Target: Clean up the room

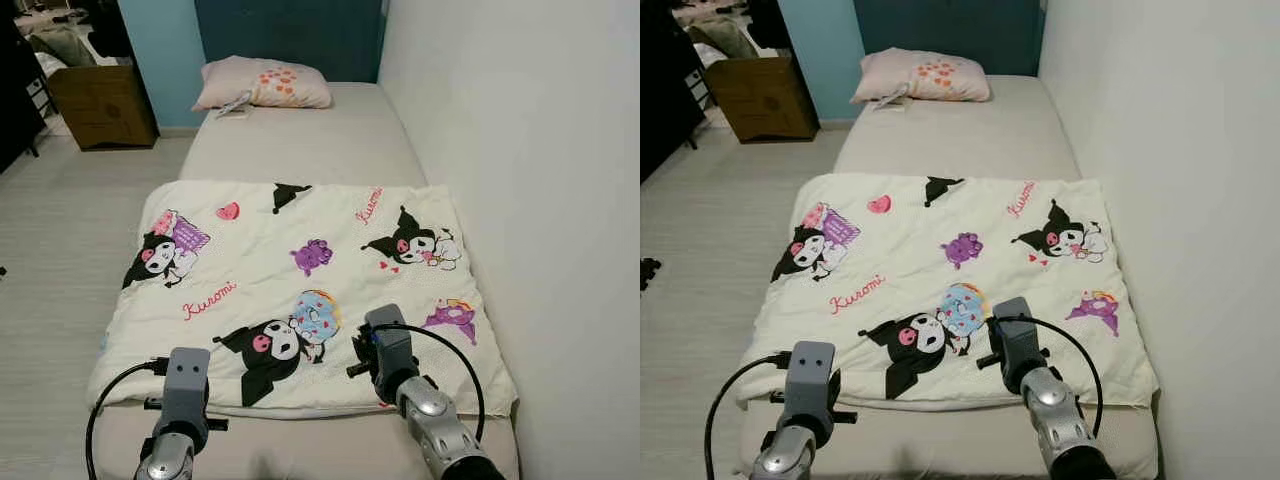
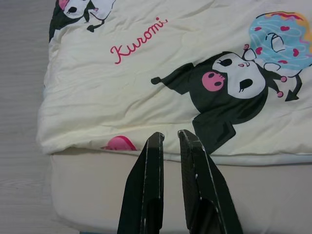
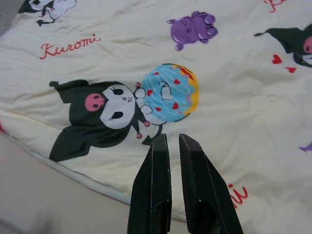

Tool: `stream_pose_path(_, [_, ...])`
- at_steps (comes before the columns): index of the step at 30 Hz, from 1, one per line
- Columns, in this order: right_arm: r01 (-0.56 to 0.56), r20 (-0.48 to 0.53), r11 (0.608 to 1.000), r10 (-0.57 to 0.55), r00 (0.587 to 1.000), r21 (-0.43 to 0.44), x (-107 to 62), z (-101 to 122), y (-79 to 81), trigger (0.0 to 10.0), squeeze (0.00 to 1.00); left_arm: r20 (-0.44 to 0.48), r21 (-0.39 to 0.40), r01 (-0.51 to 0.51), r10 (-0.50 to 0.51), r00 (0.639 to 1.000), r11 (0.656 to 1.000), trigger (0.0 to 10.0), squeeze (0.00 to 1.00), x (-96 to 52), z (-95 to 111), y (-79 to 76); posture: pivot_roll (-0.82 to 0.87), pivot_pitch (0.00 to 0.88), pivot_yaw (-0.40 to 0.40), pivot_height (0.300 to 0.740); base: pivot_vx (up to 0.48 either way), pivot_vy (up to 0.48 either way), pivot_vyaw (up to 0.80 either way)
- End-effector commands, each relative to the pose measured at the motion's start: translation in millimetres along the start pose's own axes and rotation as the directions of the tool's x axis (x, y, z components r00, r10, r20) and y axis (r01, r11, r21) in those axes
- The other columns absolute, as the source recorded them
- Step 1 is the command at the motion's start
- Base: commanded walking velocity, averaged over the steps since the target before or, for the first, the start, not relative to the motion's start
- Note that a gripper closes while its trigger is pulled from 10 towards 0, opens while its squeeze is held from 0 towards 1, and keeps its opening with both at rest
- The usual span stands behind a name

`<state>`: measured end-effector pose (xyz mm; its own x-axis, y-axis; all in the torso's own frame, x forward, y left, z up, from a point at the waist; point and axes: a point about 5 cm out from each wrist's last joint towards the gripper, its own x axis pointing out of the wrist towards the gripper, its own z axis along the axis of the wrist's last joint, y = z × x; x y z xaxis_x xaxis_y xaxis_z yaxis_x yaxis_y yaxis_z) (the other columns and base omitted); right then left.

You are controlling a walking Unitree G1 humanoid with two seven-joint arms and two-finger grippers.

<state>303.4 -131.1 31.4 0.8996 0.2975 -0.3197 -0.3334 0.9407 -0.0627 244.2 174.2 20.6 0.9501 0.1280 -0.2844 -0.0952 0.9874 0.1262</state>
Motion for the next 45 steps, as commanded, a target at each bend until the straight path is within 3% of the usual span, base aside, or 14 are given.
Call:
stream_pose_path(1, [0.002, -0.038, 1.0, -0.001, 0.999, 0.021, -2.5, -9.6, 2.8, 10.0, 0.0, -0.018, -0.012, 0.008, -0.008, 1.0, 1.0, 10.0, 0.0, -3.8, -5.2, -1.8, -0.03, 0.114, 0.002, 0.74, 0.0, 0.0, 0.0])
stream_pose_path(28, [-0.007, -0.046, 0.999, 0.01, 0.999, 0.05, -3.0, -10.1, 4.3, 10.0, 0.0, -0.021, -0.038, 0.031, -0.032, 0.999, 0.999, 10.0, 0.0, -5.7, -5.4, -5.8, -0.03, 0.12, -0.003, 0.74, 0.0, 0.0, 0.0])
stream_pose_path(45, [-0.012, -0.055, 0.999, 0.014, 0.998, 0.043, -2.9, -10.5, 4.0, 10.0, 0.0, -0.047, -0.026, 0.022, -0.023, 0.999, 0.999, 10.0, 0.0, -4.6, -8.1, -3.6, -0.03, 0.118, -0.008, 0.74, -0.181, 0.0, 0.0])
